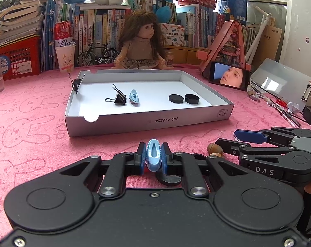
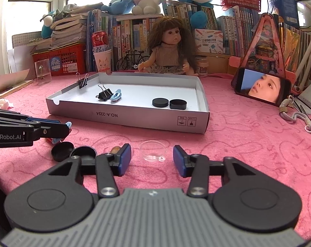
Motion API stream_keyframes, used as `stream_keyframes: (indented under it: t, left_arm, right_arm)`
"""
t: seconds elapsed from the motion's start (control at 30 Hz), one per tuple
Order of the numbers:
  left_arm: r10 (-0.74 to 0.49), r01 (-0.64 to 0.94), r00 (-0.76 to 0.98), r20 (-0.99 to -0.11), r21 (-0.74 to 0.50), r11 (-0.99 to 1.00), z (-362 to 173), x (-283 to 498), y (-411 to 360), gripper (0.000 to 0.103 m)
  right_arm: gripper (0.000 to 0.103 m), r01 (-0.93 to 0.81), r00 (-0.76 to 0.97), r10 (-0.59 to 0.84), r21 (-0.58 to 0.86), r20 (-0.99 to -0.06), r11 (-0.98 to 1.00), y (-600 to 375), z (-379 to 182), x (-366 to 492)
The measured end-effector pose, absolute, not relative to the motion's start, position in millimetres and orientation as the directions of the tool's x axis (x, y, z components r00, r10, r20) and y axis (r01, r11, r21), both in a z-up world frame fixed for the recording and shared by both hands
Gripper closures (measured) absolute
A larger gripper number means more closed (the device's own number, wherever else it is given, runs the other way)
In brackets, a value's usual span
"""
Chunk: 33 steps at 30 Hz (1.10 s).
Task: Organize rigid objects
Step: 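Lift the blue clip with the left gripper while the right gripper grasps the clear plastic lid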
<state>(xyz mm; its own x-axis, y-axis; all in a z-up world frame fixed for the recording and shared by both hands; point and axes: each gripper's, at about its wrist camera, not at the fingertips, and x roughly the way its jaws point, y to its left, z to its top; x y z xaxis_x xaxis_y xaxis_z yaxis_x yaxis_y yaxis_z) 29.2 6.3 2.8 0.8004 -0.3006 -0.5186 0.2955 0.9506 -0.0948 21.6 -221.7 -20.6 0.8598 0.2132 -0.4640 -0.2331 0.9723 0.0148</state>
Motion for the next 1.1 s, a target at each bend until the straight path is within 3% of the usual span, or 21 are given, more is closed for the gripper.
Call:
stream_keyframes:
  t: [0.23, 0.33, 0.47, 1.1]
  left_arm:
    - [-0.297, 0.291, 0.801, -0.519, -0.096, 0.952, 2.6, 30.1, 7.4, 0.088]
    - [-0.292, 0.283, 0.802, -0.521, -0.1, 0.954, 3.3, 31.7, 8.3, 0.088]
    - [-0.286, 0.274, 0.805, -0.519, -0.103, 0.956, 4.7, 33.3, 8.7, 0.088]
    - [-0.272, 0.249, 0.835, -0.478, -0.112, 0.962, 22.0, 45.8, 11.0, 0.088]
  right_arm:
    - [0.043, -0.238, 0.856, 0.216, 0.015, -0.469, 0.971, -222.1, -21.0, 24.7]
    - [0.06, -0.239, 0.853, 0.215, 0.01, -0.475, 0.971, -221.1, -21.2, 25.7]
    - [0.069, -0.238, 0.854, 0.218, 0.018, -0.473, 0.971, -222.2, -18.8, 25.3]
    - [0.07, -0.234, 0.877, 0.215, 0.008, -0.429, 0.972, -221.8, -2.3, 27.8]
